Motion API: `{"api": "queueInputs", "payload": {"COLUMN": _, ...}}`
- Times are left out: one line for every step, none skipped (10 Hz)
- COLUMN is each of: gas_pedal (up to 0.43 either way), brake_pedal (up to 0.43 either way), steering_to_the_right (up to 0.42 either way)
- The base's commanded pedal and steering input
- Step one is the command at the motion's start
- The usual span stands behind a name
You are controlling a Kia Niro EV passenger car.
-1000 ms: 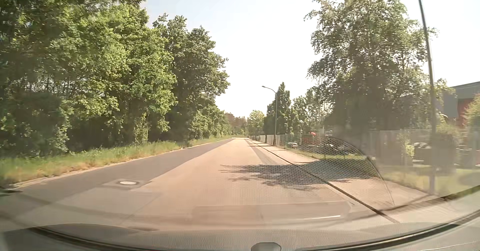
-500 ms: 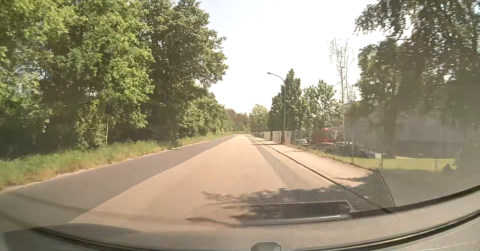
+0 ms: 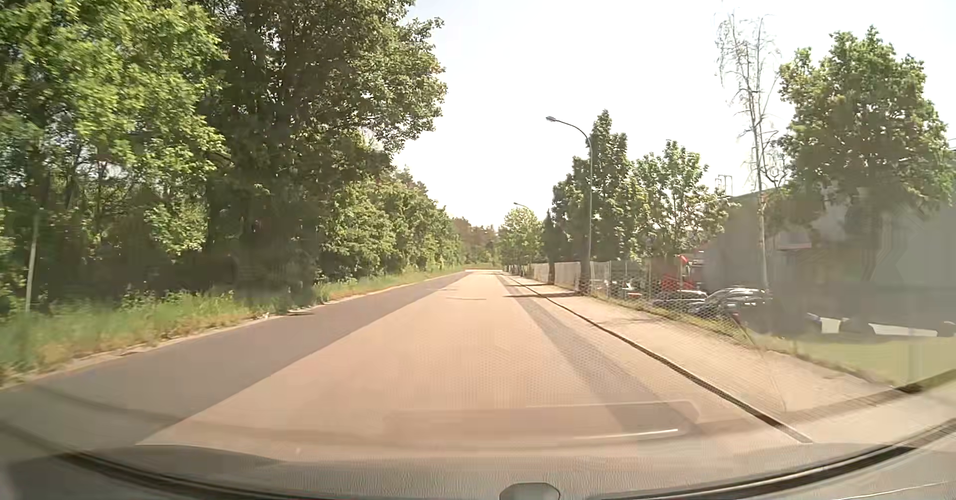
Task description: Follow the waypoints while adhering to traffic rules and regulations
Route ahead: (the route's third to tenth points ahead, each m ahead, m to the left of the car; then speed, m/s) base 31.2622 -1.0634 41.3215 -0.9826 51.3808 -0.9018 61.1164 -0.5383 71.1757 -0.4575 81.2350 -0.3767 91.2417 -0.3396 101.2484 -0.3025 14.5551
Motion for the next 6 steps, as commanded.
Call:
{"api": "queueInputs", "payload": {"gas_pedal": 0.13, "brake_pedal": 0.0, "steering_to_the_right": 0.001}}
{"api": "queueInputs", "payload": {"gas_pedal": 0.13, "brake_pedal": 0.0, "steering_to_the_right": 0.001}}
{"api": "queueInputs", "payload": {"gas_pedal": 0.13, "brake_pedal": 0.0, "steering_to_the_right": 0.002}}
{"api": "queueInputs", "payload": {"gas_pedal": 0.13, "brake_pedal": 0.0, "steering_to_the_right": 0.002}}
{"api": "queueInputs", "payload": {"gas_pedal": 0.13, "brake_pedal": 0.0, "steering_to_the_right": 0.003}}
{"api": "queueInputs", "payload": {"gas_pedal": 0.13, "brake_pedal": 0.0, "steering_to_the_right": 0.003}}
